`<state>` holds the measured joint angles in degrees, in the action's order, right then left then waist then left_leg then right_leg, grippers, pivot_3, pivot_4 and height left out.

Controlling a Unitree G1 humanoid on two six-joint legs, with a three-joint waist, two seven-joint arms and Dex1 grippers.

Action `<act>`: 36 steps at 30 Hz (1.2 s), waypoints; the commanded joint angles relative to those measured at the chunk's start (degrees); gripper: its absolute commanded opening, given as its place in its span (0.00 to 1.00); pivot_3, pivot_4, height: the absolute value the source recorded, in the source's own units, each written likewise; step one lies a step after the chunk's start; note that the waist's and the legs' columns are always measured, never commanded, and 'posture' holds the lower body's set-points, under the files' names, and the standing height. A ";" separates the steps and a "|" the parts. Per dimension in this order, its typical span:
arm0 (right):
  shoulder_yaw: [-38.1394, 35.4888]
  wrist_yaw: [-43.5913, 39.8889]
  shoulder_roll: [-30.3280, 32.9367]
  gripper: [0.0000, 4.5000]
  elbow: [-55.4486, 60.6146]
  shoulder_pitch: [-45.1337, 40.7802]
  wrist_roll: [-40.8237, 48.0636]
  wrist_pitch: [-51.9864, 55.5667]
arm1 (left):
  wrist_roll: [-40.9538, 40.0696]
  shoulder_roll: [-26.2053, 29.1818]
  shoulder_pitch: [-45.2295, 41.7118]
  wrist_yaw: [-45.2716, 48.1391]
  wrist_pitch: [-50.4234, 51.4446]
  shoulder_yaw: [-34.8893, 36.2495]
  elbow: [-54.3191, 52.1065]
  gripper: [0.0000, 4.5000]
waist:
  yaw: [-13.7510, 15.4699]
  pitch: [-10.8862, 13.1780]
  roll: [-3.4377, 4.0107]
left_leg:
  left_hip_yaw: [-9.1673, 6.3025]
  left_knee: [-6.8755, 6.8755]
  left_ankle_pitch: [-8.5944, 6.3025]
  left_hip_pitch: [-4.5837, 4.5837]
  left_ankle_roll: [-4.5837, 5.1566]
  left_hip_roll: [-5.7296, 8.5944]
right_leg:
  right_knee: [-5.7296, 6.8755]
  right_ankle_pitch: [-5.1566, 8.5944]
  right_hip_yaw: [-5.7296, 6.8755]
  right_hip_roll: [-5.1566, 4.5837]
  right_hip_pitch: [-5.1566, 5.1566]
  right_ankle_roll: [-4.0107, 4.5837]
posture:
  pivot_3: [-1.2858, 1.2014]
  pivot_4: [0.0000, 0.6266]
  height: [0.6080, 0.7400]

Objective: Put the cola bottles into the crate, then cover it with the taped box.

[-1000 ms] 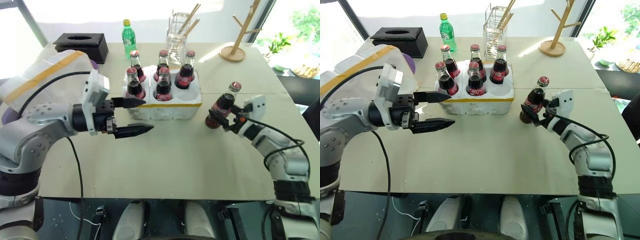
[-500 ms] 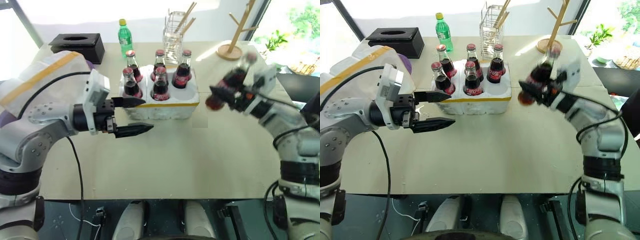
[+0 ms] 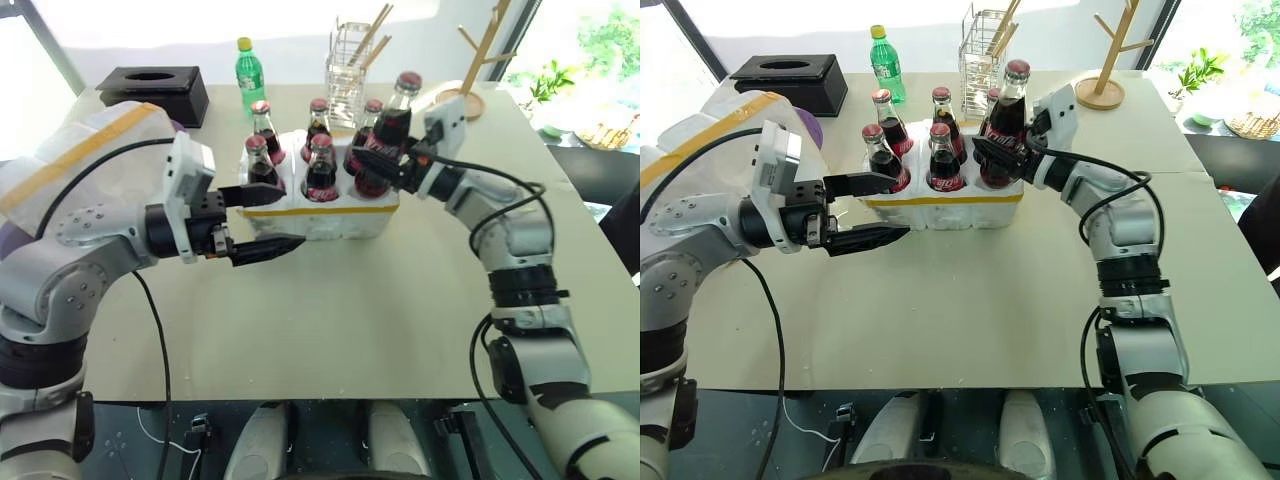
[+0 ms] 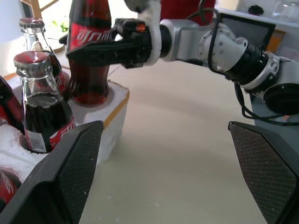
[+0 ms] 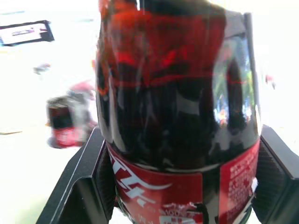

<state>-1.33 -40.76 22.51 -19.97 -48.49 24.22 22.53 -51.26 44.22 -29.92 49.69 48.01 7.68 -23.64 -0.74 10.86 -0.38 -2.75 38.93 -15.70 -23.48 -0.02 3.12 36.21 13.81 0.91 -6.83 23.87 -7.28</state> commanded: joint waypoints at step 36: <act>-15.86 -19.67 27.22 0.98 38.87 7.85 30.37 28.31 | 32.30 35.21 52.81 34.06 -18.31 51.04 36.62 1.00 | 0.01 -0.02 -0.04 | 1.30 -0.68 -0.27 0.26 0.45 -0.49 | -0.11 0.14 -0.61 0.10 0.53 0.25 | 0.52 0.24 1.00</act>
<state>-16.03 -61.10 49.86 16.83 -38.47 50.86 50.02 -23.28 77.50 23.38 82.10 35.77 59.74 6.41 -0.73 10.84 -0.43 -1.46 38.25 -15.97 -23.24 0.43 2.63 36.10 13.95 0.29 -6.74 24.43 -7.03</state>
